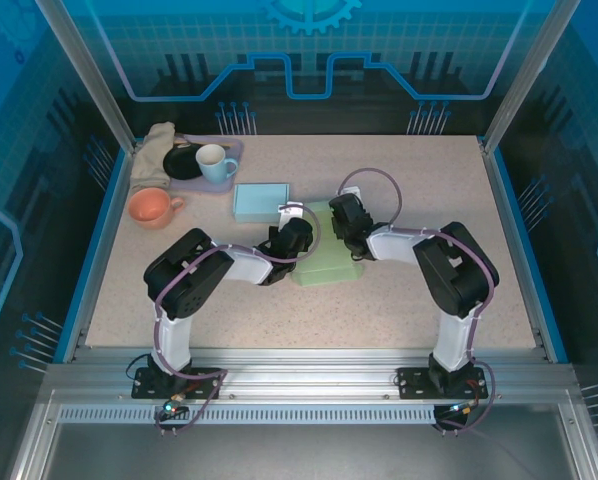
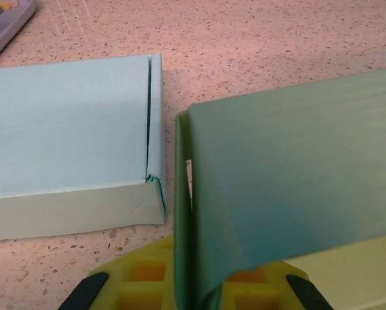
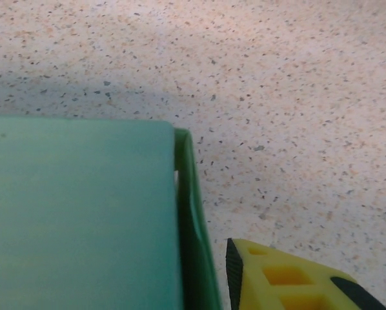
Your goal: Fold the paper box
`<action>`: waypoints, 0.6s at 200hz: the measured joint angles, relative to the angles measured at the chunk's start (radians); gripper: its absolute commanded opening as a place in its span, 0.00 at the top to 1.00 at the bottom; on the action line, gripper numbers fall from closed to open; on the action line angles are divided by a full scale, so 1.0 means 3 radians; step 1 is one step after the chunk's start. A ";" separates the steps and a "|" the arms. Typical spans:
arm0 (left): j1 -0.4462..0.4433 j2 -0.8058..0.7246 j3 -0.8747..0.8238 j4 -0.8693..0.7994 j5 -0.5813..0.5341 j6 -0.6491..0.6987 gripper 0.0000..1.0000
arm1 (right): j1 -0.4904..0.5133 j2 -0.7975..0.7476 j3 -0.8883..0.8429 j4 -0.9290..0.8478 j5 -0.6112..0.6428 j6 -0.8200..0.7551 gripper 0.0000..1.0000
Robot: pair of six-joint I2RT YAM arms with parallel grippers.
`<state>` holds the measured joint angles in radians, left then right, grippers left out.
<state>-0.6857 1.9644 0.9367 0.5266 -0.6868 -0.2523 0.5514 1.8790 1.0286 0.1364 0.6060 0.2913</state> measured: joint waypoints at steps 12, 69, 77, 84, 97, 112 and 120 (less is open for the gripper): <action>0.0000 0.0001 0.0009 -0.0013 0.0000 0.0001 0.92 | 0.0043 0.0024 0.0001 0.0010 0.0102 -0.0017 0.68; 0.0005 0.0001 0.0014 -0.0060 -0.0043 0.0001 0.92 | 0.0132 0.0099 -0.0066 0.0219 0.0266 -0.0009 0.57; 0.0010 0.0001 0.0014 -0.0069 -0.0061 0.0001 0.92 | 0.0123 0.0095 -0.0137 0.0329 0.0167 -0.0014 0.56; 0.0014 0.0001 0.0014 -0.0071 -0.0076 0.0001 0.92 | 0.0116 0.0092 -0.0202 0.0411 0.0069 -0.0022 0.55; 0.0018 0.0001 0.0014 -0.0079 -0.0088 0.0003 0.92 | 0.0103 0.0086 -0.0313 0.0505 -0.0139 -0.0047 0.53; 0.0019 0.0001 0.0014 -0.0080 -0.0092 0.0001 0.92 | 0.0100 0.0050 -0.0407 0.0584 -0.0385 -0.0075 0.52; 0.0019 0.0001 0.0014 -0.0080 -0.0093 0.0003 0.92 | 0.0102 0.0005 -0.0444 0.0613 -0.0509 -0.0089 0.52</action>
<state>-0.6800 1.9648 0.9409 0.5026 -0.7147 -0.2516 0.5819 1.8805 0.8955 0.3202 0.4534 0.2646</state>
